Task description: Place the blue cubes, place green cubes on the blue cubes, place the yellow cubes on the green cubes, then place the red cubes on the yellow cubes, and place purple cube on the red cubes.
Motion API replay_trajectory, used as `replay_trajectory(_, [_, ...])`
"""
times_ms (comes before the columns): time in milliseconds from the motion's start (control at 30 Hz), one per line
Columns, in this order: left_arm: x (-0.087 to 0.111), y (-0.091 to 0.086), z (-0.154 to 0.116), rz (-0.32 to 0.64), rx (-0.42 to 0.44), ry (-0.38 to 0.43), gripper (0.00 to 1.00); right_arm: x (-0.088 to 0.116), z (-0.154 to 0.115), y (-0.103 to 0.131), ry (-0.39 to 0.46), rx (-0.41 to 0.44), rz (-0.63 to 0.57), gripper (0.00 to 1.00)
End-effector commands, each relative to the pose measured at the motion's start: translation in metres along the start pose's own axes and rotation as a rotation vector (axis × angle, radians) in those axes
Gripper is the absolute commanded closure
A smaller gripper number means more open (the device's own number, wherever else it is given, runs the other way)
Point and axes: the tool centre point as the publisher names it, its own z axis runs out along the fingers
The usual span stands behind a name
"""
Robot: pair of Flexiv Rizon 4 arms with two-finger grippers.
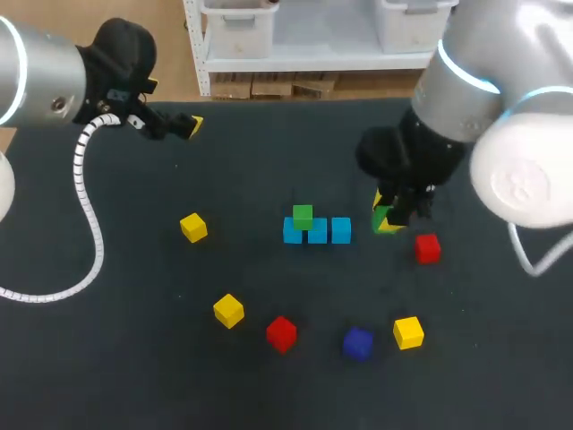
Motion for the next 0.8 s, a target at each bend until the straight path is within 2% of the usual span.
replay_trajectory(33, [0.001,0.001,0.0,0.001,0.004,-0.004,0.0,-0.008,0.01,-0.019,0.024,-0.08,-0.025,1.0])
replay_trajectory(300, [0.001,0.001,0.0,0.001,0.004,-0.004,0.0,-0.025,0.028,-0.032,0.086,-0.093,-0.077,1.0])
replay_trajectory(467, [0.001,0.001,0.0,0.001,0.004,-0.004,0.0,-0.033,0.037,-0.042,0.132,-0.09,-0.009,1.0])
replay_trajectory(800, [0.001,0.001,0.0,0.001,0.004,-0.004,0.0,-0.044,0.052,-0.057,0.168,-0.104,0.076,1.0])
